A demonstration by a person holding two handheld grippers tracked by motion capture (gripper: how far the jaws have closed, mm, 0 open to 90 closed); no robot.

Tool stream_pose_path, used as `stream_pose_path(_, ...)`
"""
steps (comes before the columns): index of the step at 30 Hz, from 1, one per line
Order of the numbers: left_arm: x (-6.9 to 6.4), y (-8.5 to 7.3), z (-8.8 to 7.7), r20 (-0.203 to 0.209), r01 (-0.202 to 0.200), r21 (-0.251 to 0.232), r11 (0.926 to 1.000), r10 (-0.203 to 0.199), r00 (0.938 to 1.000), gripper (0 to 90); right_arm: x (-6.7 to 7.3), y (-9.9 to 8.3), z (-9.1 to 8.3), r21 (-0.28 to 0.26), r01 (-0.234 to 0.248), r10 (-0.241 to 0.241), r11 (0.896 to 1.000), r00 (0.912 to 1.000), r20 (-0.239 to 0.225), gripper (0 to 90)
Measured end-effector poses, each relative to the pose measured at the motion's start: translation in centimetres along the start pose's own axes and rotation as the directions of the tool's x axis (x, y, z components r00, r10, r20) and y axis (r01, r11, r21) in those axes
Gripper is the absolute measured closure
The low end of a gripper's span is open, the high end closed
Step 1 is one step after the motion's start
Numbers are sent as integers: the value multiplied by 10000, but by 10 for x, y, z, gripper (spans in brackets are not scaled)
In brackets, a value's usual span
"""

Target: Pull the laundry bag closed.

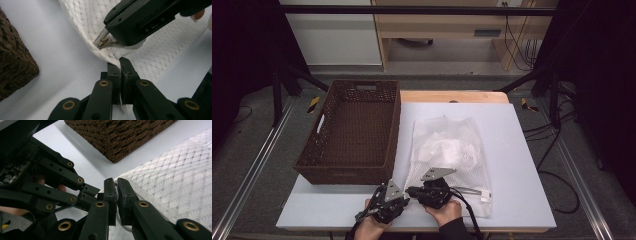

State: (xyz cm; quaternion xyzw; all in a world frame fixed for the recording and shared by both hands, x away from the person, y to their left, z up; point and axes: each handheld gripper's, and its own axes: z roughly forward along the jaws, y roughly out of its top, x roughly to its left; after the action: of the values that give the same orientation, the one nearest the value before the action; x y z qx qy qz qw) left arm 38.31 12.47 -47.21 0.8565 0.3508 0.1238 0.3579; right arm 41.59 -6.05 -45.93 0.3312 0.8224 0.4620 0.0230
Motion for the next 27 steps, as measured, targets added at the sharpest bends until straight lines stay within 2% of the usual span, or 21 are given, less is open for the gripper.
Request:
stream_pose_path(5,4,4,-8,173,302,-531,9981,-293,9994,739,0,4,-10,-334,256,-250,9991,9995,189,861)
stream_pose_path(9,6,9,-12,201,419,-773,9961,-405,9990,704,3,6,-16,-502,494,-477,9975,9983,347,861)
stream_pose_path(19,7,15,-12,361,405,-713,9966,-380,9986,701,5,6,-17,-502,712,-689,9962,9966,452,861)
stream_pose_path(23,9,16,-12,577,531,-618,9967,-496,9971,688,5,5,-17,-502,800,-775,9955,9957,509,861)
stream_pose_path(27,8,15,-11,633,466,-494,9977,-434,9970,665,5,5,-17,-550,812,-782,9952,9954,545,861)
